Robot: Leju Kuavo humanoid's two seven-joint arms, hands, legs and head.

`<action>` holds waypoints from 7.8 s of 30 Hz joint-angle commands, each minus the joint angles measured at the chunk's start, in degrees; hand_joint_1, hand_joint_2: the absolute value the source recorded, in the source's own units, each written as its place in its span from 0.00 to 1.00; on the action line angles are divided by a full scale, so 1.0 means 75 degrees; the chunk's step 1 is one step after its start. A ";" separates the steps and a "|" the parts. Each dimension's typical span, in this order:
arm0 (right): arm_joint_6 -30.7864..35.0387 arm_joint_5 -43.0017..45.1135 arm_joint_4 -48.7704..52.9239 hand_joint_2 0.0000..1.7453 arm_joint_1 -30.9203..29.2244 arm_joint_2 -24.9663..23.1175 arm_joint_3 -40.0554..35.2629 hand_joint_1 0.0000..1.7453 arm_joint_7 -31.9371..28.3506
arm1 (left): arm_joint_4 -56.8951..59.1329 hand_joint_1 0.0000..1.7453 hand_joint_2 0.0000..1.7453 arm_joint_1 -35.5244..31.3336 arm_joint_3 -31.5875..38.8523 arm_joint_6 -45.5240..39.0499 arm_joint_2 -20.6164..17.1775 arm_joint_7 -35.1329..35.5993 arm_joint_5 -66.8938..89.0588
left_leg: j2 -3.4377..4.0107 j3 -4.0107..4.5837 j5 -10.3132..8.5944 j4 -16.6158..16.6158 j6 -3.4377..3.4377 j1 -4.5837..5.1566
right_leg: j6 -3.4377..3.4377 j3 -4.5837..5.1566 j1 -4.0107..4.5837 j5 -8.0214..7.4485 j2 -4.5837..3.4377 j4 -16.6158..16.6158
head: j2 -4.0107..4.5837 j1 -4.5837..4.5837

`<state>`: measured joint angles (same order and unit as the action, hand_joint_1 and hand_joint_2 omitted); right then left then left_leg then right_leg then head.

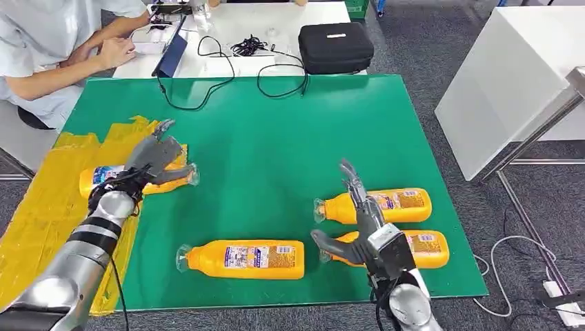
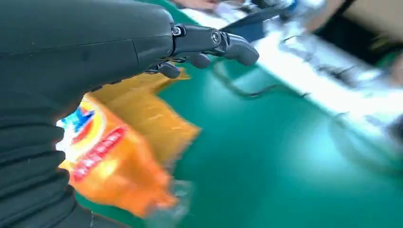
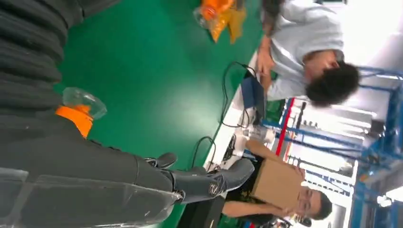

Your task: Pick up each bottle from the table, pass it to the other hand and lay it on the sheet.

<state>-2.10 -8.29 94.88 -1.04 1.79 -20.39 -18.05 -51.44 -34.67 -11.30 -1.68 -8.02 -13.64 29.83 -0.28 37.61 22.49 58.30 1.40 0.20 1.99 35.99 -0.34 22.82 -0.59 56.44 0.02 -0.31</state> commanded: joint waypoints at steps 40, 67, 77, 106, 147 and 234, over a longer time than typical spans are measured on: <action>0.0139 -0.3735 -0.4821 1.00 -0.3352 -0.1202 -0.4048 0.00 0.2223 | -0.2683 0.00 1.00 0.1347 -0.0267 0.1320 0.0734 -0.0261 -0.3595 | -0.0004 -0.0030 0.0003 -0.0006 -0.0007 -0.0007 | -0.0003 -0.0027 0.0007 0.0005 0.0003 -0.0006 | 0.0000 -0.0003; 0.0028 -0.3036 -0.4624 1.00 -0.2937 -0.0738 -0.4987 0.00 0.2293 | -0.2121 0.00 1.00 0.1408 -0.0033 0.1133 0.0652 -0.0396 -0.3754 | -0.0009 -0.0065 0.0016 -0.0010 -0.0011 -0.0010 | -0.0004 -0.0065 0.0010 0.0020 0.0015 -0.0013 | 0.0000 -0.0003; 0.0730 -0.4923 -0.4082 1.00 -0.2736 -0.0239 -0.5244 0.00 0.3161 | -0.2549 0.00 1.00 0.1976 0.0412 0.1020 0.0648 -0.0350 -0.3754 | 0.0003 -0.0053 0.0017 -0.0007 -0.0010 -0.0009 | -0.0004 -0.0050 0.0009 0.0017 0.0003 -0.0009 | 0.0000 0.0000; 0.0942 -0.6275 -0.3793 1.00 -0.2347 0.0152 -0.4914 0.00 0.3695 | -0.2912 0.00 1.00 0.2493 0.0636 0.0990 0.0663 -0.0224 -0.3607 | -0.0006 -0.0029 0.0008 -0.0004 -0.0008 -0.0007 | -0.0003 -0.0028 0.0007 0.0010 0.0007 -0.0007 | 0.0000 0.0000; 0.0672 -0.6597 -0.4327 1.00 -0.2397 -0.0061 -0.4177 1.00 0.3935 | -0.3296 0.00 1.00 0.2745 0.0678 0.0991 0.0812 -0.0079 -0.3571 | -0.0006 -0.0025 0.0006 -0.0004 -0.0007 -0.0006 | -0.0003 -0.0024 0.0006 0.0008 0.0006 -0.0006 | 0.0000 0.0000; 0.4643 -0.2658 -0.3865 1.00 -0.2152 -0.1714 -0.1589 1.00 -0.1644 | -0.3788 0.00 1.00 0.1412 -0.2201 0.2764 0.0495 0.0195 -0.6298 | 0.0013 -0.0022 0.0008 -0.0004 -0.0010 -0.0012 | -0.0004 -0.0019 0.0013 0.0001 -0.0013 -0.0008 | 0.0000 0.0000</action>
<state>31.26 -22.72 79.95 -11.33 -10.05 -22.47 -31.36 -82.29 -20.47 -24.68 18.75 -2.78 -11.72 -16.76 -0.31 37.60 22.50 58.30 1.39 0.16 1.99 35.98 -0.28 22.82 -0.58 56.44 0.02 -0.31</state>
